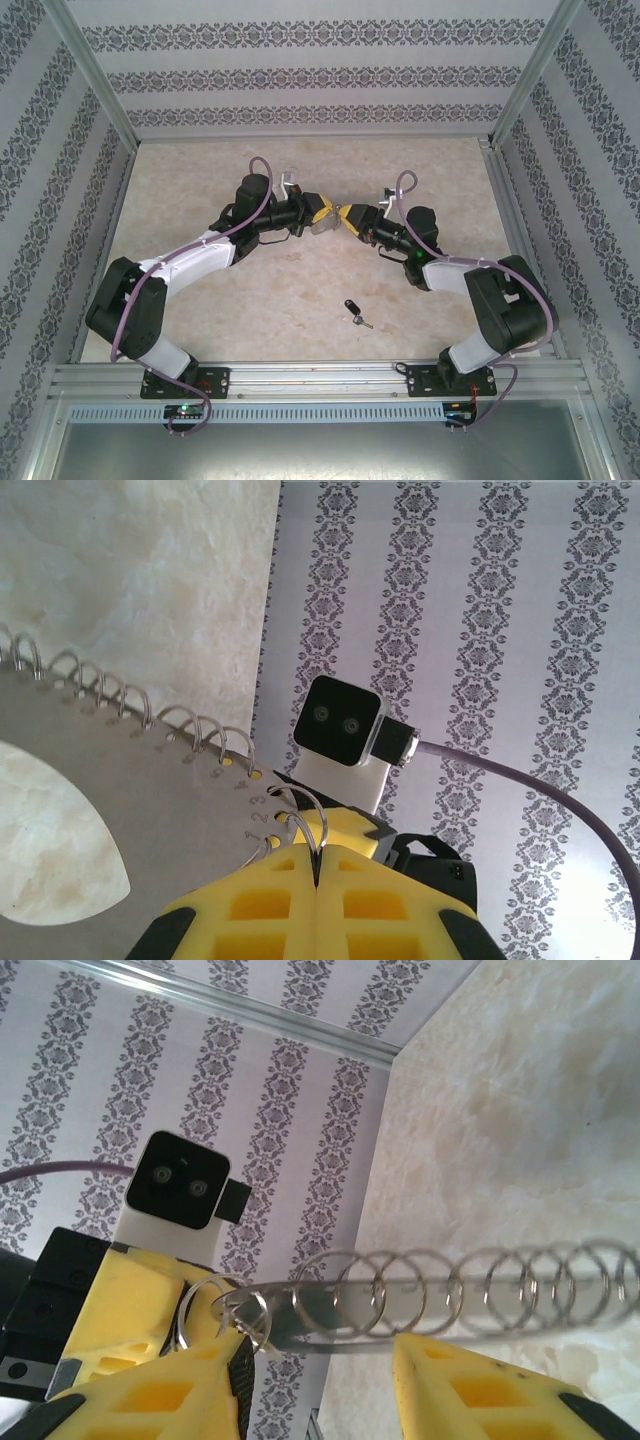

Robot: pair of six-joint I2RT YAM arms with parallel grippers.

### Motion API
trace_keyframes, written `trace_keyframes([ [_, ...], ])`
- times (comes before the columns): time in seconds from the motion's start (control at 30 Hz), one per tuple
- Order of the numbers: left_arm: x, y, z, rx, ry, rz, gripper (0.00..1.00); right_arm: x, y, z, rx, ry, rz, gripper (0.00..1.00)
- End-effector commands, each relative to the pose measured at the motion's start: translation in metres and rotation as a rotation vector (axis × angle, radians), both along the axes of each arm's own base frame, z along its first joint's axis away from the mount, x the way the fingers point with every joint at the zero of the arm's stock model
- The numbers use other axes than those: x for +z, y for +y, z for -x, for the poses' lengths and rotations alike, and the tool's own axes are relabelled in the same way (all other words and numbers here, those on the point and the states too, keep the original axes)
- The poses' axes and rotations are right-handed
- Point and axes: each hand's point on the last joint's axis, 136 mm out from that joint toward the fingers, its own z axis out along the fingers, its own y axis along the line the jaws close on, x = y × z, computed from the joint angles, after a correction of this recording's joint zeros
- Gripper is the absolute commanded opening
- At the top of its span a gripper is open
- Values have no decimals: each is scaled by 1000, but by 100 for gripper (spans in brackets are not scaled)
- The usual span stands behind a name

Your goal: Put the keys on the keyring

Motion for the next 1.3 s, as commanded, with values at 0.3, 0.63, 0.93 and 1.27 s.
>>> trace_keyframes([
  [0.3,16,8,-2,45,-31,46,0,17,-16,22,-66,-188,316,42],
  [0.63,18,8,-1,43,-26,57,0,20,-8,25,-43,-217,415,43],
  [0.93,19,9,-1,46,-27,57,0,23,20,23,27,-157,228,53],
  [1.27,19,10,1,50,-28,61,0,36,29,17,46,-152,140,53],
])
